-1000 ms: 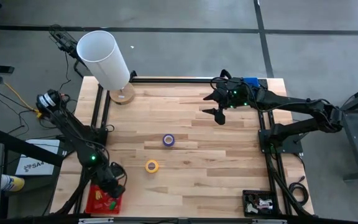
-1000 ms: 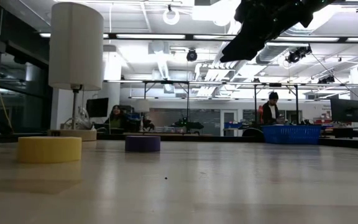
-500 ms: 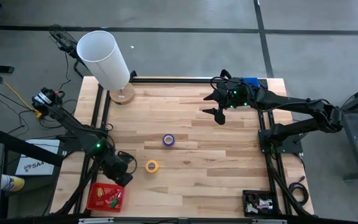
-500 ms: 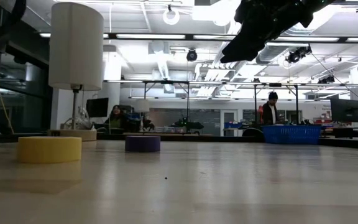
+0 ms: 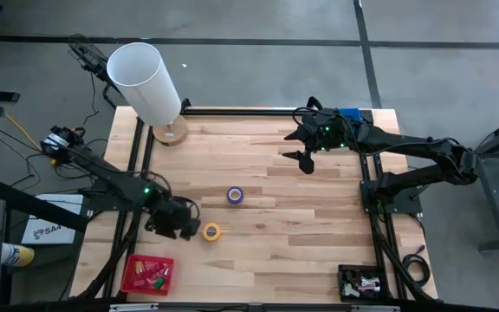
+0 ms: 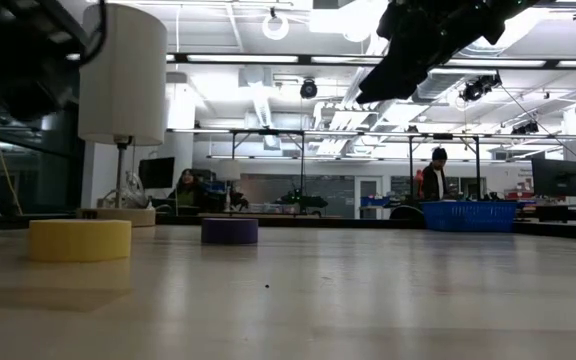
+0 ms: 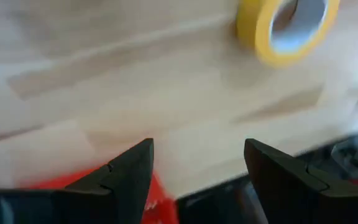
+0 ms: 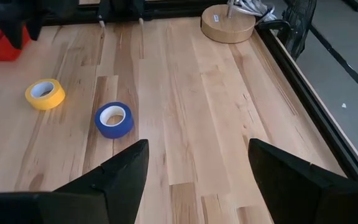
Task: Pick and place Stapler, Stapler remover, tape
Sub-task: Put the yellow tape into the blue bin
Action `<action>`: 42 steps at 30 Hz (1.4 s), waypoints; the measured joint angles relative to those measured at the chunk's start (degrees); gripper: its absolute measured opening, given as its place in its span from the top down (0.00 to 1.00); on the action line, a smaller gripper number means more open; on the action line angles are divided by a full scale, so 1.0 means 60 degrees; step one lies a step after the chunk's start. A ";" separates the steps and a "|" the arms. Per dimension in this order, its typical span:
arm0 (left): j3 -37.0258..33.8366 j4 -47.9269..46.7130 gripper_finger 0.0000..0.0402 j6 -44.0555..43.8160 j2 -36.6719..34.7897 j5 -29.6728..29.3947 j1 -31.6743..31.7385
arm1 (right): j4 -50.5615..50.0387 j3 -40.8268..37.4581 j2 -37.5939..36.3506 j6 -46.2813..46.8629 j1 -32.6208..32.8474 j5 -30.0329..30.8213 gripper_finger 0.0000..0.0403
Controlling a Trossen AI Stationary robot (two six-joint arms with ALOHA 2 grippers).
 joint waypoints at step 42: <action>0.2906 -0.1309 0.48 0.2882 0.5014 -0.0331 0.1864 | -0.1359 -0.0004 0.0004 -0.0721 -0.0004 -0.0068 0.34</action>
